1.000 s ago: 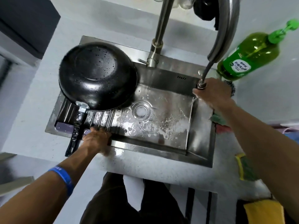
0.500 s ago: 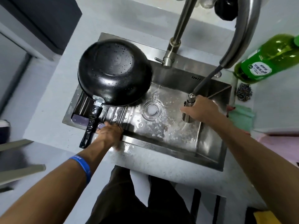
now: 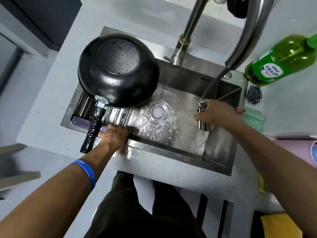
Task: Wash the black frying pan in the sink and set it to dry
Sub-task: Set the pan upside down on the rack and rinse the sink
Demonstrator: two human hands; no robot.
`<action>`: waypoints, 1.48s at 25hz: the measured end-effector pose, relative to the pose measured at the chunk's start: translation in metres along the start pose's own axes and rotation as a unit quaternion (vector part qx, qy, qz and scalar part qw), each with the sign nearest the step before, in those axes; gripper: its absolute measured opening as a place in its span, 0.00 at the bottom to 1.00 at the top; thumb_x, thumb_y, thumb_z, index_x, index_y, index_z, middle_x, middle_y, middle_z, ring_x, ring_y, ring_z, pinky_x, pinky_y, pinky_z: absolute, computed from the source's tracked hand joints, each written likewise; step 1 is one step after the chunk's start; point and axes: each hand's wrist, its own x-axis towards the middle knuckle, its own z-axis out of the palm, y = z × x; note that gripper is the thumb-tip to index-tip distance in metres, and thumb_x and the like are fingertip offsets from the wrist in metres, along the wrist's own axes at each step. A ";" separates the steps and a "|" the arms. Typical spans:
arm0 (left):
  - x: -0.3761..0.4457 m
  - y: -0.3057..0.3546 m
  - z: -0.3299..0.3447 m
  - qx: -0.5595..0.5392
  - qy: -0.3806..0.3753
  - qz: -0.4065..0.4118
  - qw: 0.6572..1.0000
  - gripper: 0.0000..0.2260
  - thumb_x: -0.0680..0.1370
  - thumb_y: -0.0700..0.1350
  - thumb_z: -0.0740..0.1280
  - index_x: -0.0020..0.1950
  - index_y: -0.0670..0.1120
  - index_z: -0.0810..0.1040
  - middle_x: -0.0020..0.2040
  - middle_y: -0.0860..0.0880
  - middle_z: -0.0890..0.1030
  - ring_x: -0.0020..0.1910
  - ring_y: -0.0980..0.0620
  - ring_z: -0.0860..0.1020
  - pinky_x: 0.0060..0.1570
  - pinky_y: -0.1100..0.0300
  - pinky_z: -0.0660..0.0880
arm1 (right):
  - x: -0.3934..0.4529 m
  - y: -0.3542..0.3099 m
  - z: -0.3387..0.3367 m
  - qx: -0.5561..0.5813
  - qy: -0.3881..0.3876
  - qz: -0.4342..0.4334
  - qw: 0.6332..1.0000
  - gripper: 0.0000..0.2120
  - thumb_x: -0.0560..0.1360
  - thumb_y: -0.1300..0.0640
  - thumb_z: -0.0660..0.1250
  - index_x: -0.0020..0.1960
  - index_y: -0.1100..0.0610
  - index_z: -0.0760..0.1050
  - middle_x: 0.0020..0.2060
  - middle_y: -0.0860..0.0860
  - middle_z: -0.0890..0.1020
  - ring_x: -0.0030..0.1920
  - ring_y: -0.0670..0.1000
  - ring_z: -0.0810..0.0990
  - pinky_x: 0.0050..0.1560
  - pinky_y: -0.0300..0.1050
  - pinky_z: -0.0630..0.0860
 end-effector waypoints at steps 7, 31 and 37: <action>0.003 -0.001 0.002 0.020 -0.001 0.010 1.000 0.43 0.66 0.49 0.79 0.76 0.52 0.62 0.76 0.37 0.59 0.71 0.34 0.64 0.65 0.38 0.69 | 0.007 0.014 -0.017 -0.070 0.037 0.025 0.997 0.15 0.73 0.43 0.70 0.39 0.54 0.77 0.29 0.47 0.75 0.30 0.49 0.72 0.41 0.45 0.71; -0.015 -0.001 -0.005 -0.013 0.022 0.019 0.999 0.33 0.69 0.46 0.78 0.71 0.47 0.69 0.65 0.44 0.71 0.69 0.39 0.65 0.65 0.40 0.70 | 0.038 -0.053 0.015 0.266 0.114 -0.058 0.956 0.09 0.72 0.49 0.72 0.48 0.53 0.83 0.43 0.52 0.86 0.48 0.54 0.83 0.50 0.46 0.78; -0.018 -0.002 -0.005 -0.009 0.023 0.026 0.999 0.31 0.71 0.44 0.75 0.72 0.47 0.68 0.64 0.44 0.72 0.68 0.40 0.65 0.66 0.40 0.69 | 0.032 -0.060 0.022 0.351 0.073 -0.068 0.931 0.08 0.70 0.48 0.74 0.48 0.49 0.84 0.39 0.46 0.87 0.45 0.47 0.85 0.56 0.53 0.80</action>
